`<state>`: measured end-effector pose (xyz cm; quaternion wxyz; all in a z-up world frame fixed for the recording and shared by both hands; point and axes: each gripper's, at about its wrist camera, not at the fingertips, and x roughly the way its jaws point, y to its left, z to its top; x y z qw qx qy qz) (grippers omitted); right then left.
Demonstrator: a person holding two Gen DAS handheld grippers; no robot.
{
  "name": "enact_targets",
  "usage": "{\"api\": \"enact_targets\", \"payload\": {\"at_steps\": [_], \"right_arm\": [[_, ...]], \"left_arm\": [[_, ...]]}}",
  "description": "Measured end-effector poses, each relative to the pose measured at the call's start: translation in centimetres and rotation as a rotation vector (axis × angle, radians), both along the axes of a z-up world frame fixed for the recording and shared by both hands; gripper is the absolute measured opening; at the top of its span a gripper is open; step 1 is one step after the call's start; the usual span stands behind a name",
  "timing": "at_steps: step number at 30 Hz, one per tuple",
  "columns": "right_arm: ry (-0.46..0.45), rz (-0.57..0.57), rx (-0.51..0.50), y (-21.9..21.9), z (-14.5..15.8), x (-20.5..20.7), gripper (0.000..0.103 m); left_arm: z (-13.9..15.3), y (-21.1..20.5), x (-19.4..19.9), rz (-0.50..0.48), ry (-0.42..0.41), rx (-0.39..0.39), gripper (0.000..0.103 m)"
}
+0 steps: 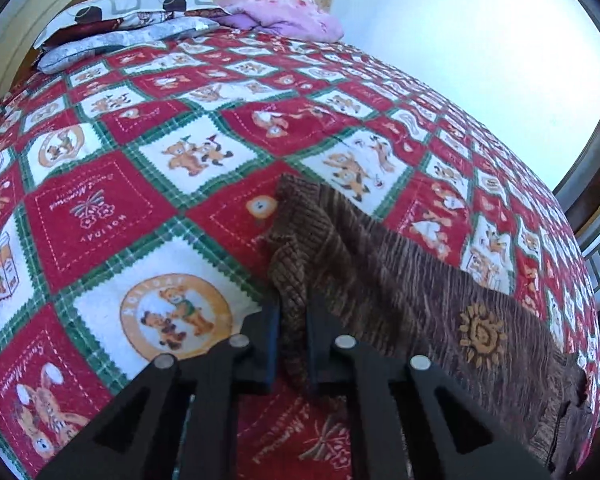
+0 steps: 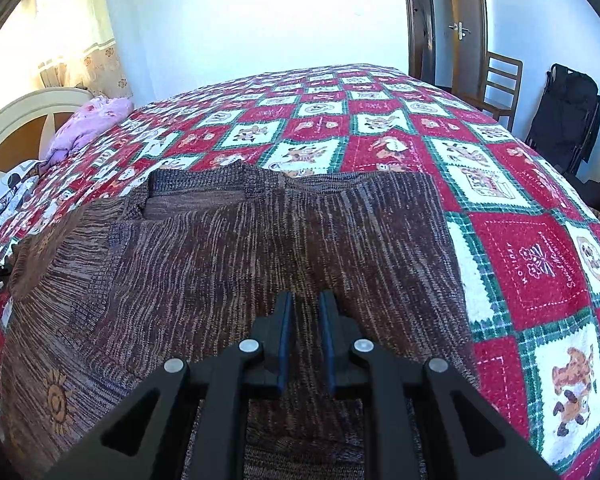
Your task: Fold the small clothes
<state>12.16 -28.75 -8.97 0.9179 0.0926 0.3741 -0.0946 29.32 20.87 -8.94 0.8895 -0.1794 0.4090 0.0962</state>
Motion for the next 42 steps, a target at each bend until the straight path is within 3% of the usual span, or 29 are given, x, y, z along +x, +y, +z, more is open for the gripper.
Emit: {"api": "enact_targets", "payload": {"at_steps": [3,6,12,16,21,24,25,27,28,29,31,34,38,42], "right_arm": [[-0.001,0.0,0.0,0.0,0.0,0.0,0.015],[-0.001,0.0,-0.002,0.0,0.0,0.0,0.015],[-0.003,0.0,0.004,0.0,0.0,0.0,0.015],[-0.007,0.0,0.009,0.0,0.2,0.0,0.015],[-0.007,0.0,0.005,0.0,0.2,0.0,0.015],[-0.006,-0.001,0.001,0.0,0.2,0.0,0.015],[-0.005,-0.001,-0.001,0.0,0.2,0.0,0.015],[-0.005,-0.001,0.002,0.0,0.2,0.0,0.015],[-0.005,0.0,0.009,-0.1,0.2,0.0,0.015],[-0.006,0.003,0.024,-0.3,0.2,0.1,0.016],[-0.008,0.018,0.057,-0.6,0.2,0.1,0.024],[-0.001,0.011,0.047,-0.2,1.7,0.4,0.029],[-0.135,0.085,0.085,2.9,6.1,1.5,0.029],[-0.055,0.241,0.168,7.4,6.4,6.3,0.029]], "left_arm": [[1.5,-0.8,-0.1,-0.019,-0.038,0.034,0.01],[4.3,-3.8,-1.0,-0.094,-0.127,0.098,0.01],[8.7,-15.6,-4.6,-0.395,-0.289,0.204,0.01],[7.3,-24.6,-7.0,-0.61,-0.288,0.237,0.01],[3.0,-30.7,-8.7,-0.736,-0.196,0.283,0.01],[1.4,-31.8,-9.5,-0.749,-0.15,0.326,0.015],[1.4,-31.9,-10.0,-0.752,-0.149,0.328,0.021],[2.1,-31.2,-11.0,-0.786,-0.159,0.329,0.051],[2.7,-30.5,-11.7,-0.792,-0.179,0.332,0.077],[3.1,-30.0,-12.5,-0.792,-0.209,0.331,0.089],[4.4,-28.0,-14.2,-0.785,-0.266,0.31,0.095],[5.0,-24.8,-14.6,-0.718,-0.263,0.265,0.099],[2.7,-21.1,-13.0,-0.573,-0.178,0.217,0.1],[0.3,-18.9,-11.4,-0.456,-0.09,0.181,0.099]]}}
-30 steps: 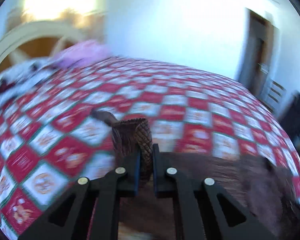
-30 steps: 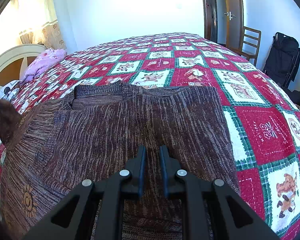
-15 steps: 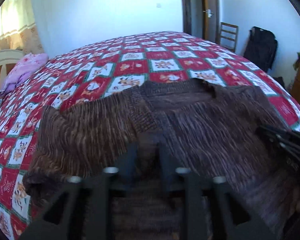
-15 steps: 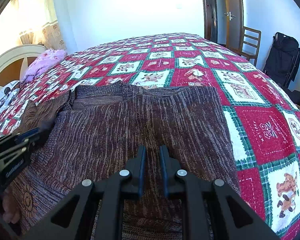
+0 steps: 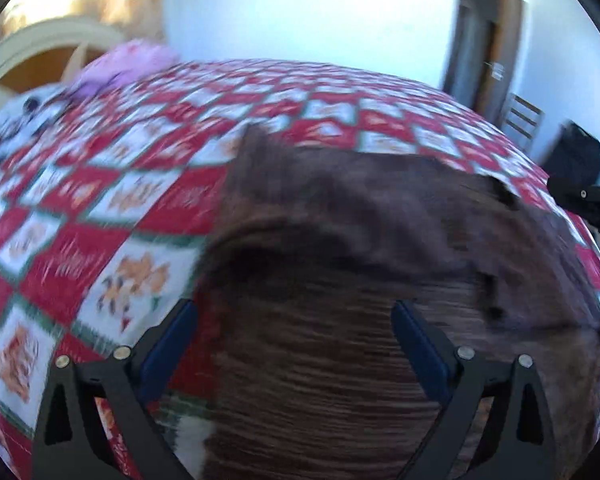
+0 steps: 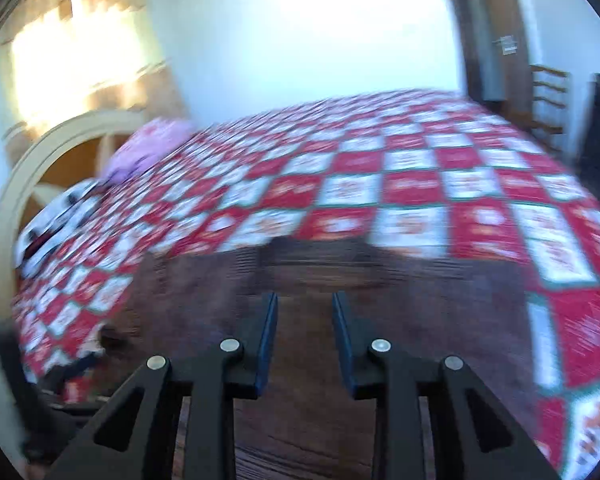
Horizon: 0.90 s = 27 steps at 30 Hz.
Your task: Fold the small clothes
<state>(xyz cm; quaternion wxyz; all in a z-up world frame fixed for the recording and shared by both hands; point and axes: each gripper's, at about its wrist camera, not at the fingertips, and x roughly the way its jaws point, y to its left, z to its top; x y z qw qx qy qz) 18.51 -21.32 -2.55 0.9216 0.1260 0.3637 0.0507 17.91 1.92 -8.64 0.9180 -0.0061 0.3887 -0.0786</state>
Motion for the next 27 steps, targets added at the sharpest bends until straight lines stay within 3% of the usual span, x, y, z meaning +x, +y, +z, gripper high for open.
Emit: {"api": "enact_targets", "payload": {"at_steps": [4,7,12,15,18,20,21,23,27], "right_arm": [[0.12,0.06,0.021,3.5,-3.3,4.0,0.029],[0.175,0.053,0.081,4.6,-5.3,5.2,0.029],[0.164,0.027,0.022,5.8,-5.5,4.9,0.029],[0.167,0.024,0.01,6.1,-5.6,4.4,0.029],[0.149,0.035,-0.049,6.6,-5.8,4.0,0.029],[0.143,0.046,-0.113,7.0,-5.6,4.0,0.012],[0.14,0.054,-0.109,6.9,-5.5,3.9,0.009],[0.107,0.053,-0.062,6.2,-4.5,3.3,0.007],[0.008,0.049,-0.081,6.0,-1.8,0.8,0.007]], "left_arm": [[-0.4,2.0,0.3,0.095,-0.001,-0.037,0.099],[-0.4,2.8,1.0,0.127,0.012,-0.016,0.099],[-0.4,3.6,2.5,0.159,0.029,0.016,0.099],[-0.8,4.4,3.2,0.183,0.044,-0.019,0.101],[-0.9,4.1,2.9,0.188,0.027,-0.004,0.101],[-0.9,4.2,2.8,0.191,0.017,-0.01,0.101],[-0.9,4.3,2.8,0.19,0.016,-0.015,0.101],[-1.0,4.4,2.7,0.189,0.011,-0.021,0.101],[-1.0,4.3,2.7,0.188,0.006,-0.017,0.101]]}}
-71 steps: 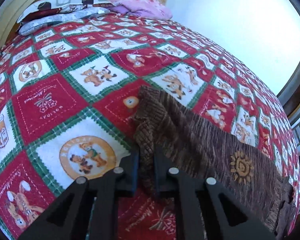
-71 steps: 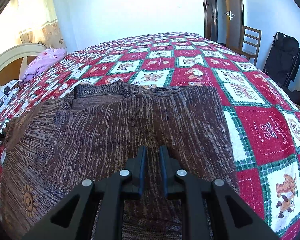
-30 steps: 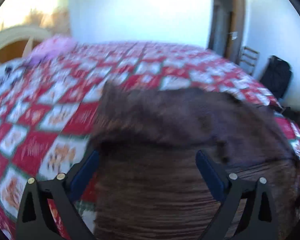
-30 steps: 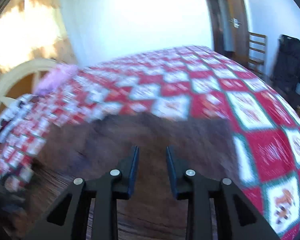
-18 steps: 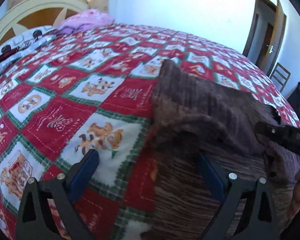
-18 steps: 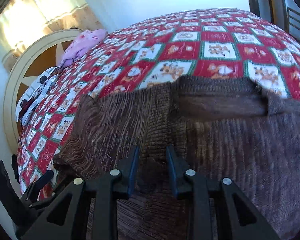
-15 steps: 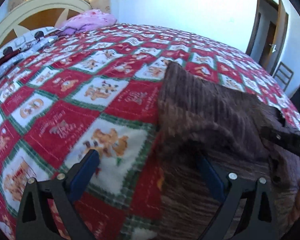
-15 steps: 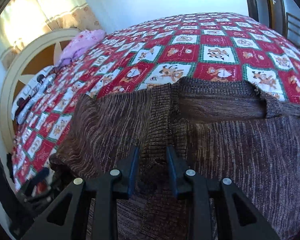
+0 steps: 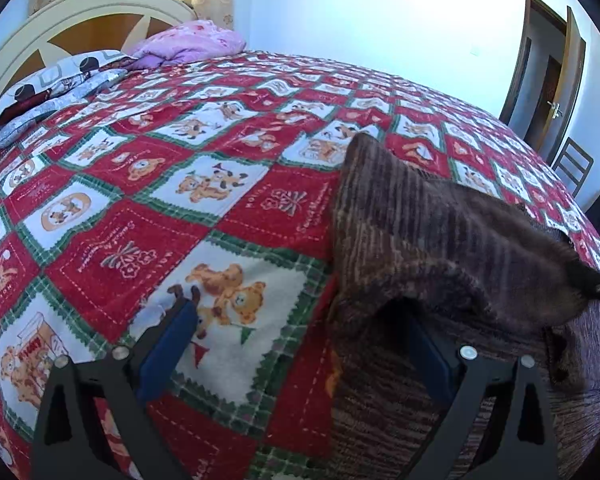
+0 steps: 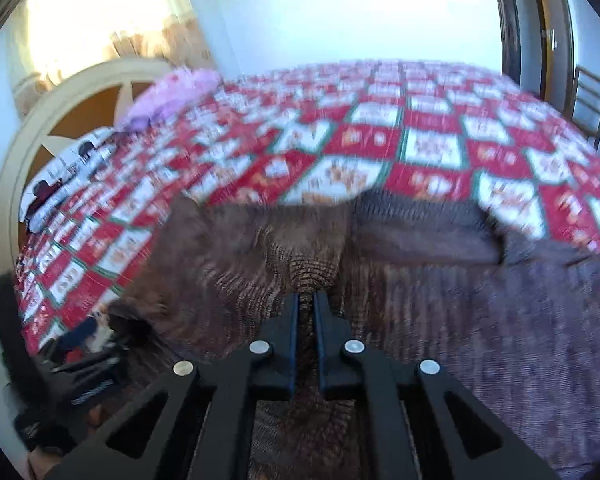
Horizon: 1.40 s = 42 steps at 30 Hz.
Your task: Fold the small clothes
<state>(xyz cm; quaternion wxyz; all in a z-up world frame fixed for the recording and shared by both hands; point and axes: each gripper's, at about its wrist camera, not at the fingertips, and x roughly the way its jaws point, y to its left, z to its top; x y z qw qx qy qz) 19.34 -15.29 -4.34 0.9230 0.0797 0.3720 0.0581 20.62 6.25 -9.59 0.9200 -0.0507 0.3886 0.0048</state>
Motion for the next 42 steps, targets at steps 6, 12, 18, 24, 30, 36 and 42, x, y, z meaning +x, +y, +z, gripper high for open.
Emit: {"api": "enact_targets", "payload": {"at_steps": [6,12,18,24,30,36,42], "right_arm": [[0.099,-0.017,-0.031,-0.8,-1.6,-2.3,0.007],[0.085,-0.06,0.079,-2.8,-2.2,-2.8,0.011],[-0.044,-0.121,0.235,-5.8,0.1,-1.3,0.06],[0.08,-0.096,0.158,-5.5,-2.6,5.1,0.059],[0.059,-0.061,0.03,-3.5,-3.6,5.9,0.012],[-0.073,-0.133,-0.173,-3.0,-0.8,4.5,0.011],[0.072,-0.088,-0.078,-5.0,-2.9,6.0,0.012]], "left_arm": [[0.0,0.0,0.0,0.001,-0.002,-0.001,0.101],[0.0,-0.1,-0.2,0.002,-0.006,-0.003,0.101],[-0.1,-0.2,-0.2,0.001,-0.014,0.001,0.102],[-0.1,-0.4,-0.2,-0.003,-0.013,0.006,0.103],[-0.2,-0.2,-0.3,-0.004,-0.017,0.003,0.103],[-0.2,-0.3,-0.3,-0.003,-0.018,0.002,0.103],[-0.2,-0.3,-0.2,-0.005,-0.018,0.002,0.103]]}}
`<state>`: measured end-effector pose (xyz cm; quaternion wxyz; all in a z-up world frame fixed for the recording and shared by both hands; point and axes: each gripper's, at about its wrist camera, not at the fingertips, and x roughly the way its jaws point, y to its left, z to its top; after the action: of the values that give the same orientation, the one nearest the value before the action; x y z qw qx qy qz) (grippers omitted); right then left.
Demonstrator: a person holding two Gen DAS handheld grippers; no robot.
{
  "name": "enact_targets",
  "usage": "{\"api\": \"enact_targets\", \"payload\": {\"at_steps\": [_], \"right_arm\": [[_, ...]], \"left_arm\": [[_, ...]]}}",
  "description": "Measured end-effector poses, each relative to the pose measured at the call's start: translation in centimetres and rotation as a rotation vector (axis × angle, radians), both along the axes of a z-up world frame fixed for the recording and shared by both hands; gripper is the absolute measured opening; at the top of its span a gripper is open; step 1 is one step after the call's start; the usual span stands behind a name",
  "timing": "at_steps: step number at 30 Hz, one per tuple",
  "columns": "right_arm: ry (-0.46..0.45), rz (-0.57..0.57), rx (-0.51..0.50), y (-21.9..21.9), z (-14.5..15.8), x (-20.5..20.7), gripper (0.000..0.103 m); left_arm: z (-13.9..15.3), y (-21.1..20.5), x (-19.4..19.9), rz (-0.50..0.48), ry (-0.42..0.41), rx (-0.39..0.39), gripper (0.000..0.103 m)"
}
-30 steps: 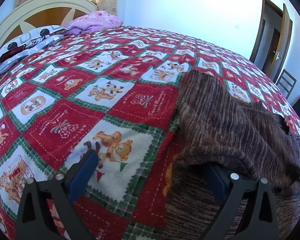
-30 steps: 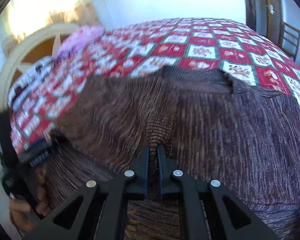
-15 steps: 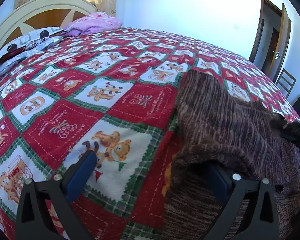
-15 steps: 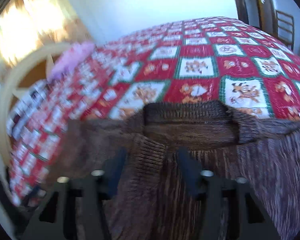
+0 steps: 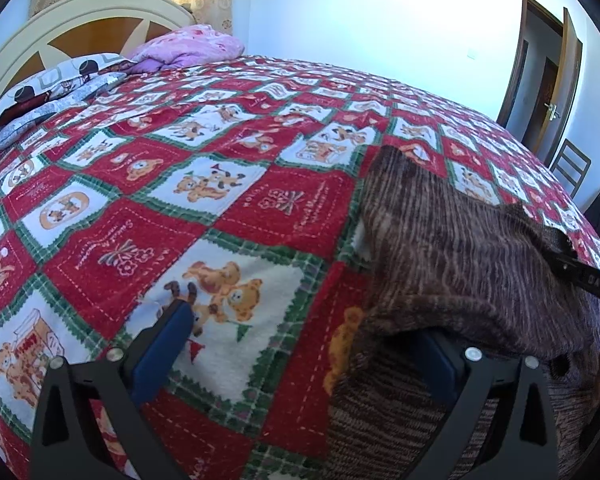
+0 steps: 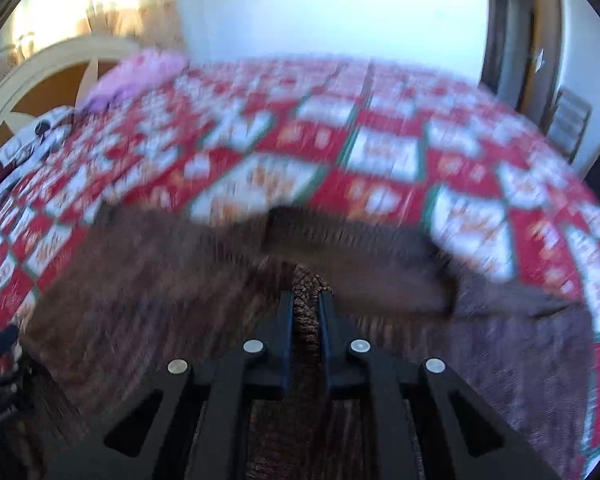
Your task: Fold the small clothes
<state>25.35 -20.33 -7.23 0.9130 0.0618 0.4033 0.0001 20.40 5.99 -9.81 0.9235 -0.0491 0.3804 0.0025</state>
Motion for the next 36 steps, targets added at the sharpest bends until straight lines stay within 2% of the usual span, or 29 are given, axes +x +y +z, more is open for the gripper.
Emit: {"api": "enact_targets", "payload": {"at_steps": [2,4,5,7,10,12,14,16,19,21,23,26,28,32,34,36], "right_arm": [[-0.07,-0.069,0.049,-1.4,1.5,-2.1,0.014],[-0.122,-0.108,0.012,-1.4,2.9,-4.3,0.014],[-0.146,-0.082,0.007,-0.9,3.6,-5.7,0.014],[-0.115,0.019,0.038,0.6,3.5,-7.2,0.014],[-0.057,0.107,0.063,2.6,2.2,-8.1,0.014],[0.043,0.094,0.114,3.3,-0.3,-8.3,0.014],[0.0,0.056,0.153,3.0,-0.9,-9.9,0.015],[0.0,0.051,0.166,2.7,-0.8,-10.7,0.015],[0.025,0.033,0.207,2.2,-0.4,-11.7,0.015],[0.004,0.038,0.186,3.1,0.6,-11.9,0.015],[-0.066,0.095,0.211,4.8,2.3,-11.6,0.015],[-0.087,0.132,0.212,7.9,3.1,-9.2,0.015],[-0.074,0.136,0.214,9.8,2.5,-7.1,0.015],[0.065,0.195,0.248,14.7,-2.0,-4.0,0.015],[0.004,0.172,0.222,15.5,-2.1,-5.2,0.015],[0.021,0.186,0.276,15.1,-1.9,-5.9,0.015]], "left_arm": [[0.0,0.0,0.0,-0.001,0.0,-0.002,0.103],[0.0,0.0,0.0,-0.001,0.0,-0.002,0.103],[0.0,0.0,0.0,-0.001,0.0,-0.002,0.103],[0.0,0.0,0.0,-0.001,0.002,-0.001,0.103],[0.1,0.1,0.1,-0.009,0.018,-0.001,0.103],[0.3,0.4,-0.1,-0.031,0.038,0.0,0.103],[0.5,0.8,-0.7,-0.031,0.046,0.037,0.103],[0.8,1.6,-1.6,-0.019,0.042,0.09,0.103],[1.5,3.3,-3.1,-0.013,0.03,0.119,0.103],[2.3,4.4,-3.8,-0.006,0.008,0.13,0.103],[3.0,5.1,-4.1,0.005,-0.01,0.143,0.103],[4.1,5.4,-4.2,0.004,-0.031,0.151,0.103],[4.7,5.2,-4.5,0.005,-0.044,0.157,0.103],[6.0,5.3,-5.6,0.0,-0.061,0.183,0.103],[6.5,5.5,-6.2,0.006,-0.06,0.196,0.103],[6.8,5.6,-6.7,0.007,-0.064,0.214,0.103]]}}
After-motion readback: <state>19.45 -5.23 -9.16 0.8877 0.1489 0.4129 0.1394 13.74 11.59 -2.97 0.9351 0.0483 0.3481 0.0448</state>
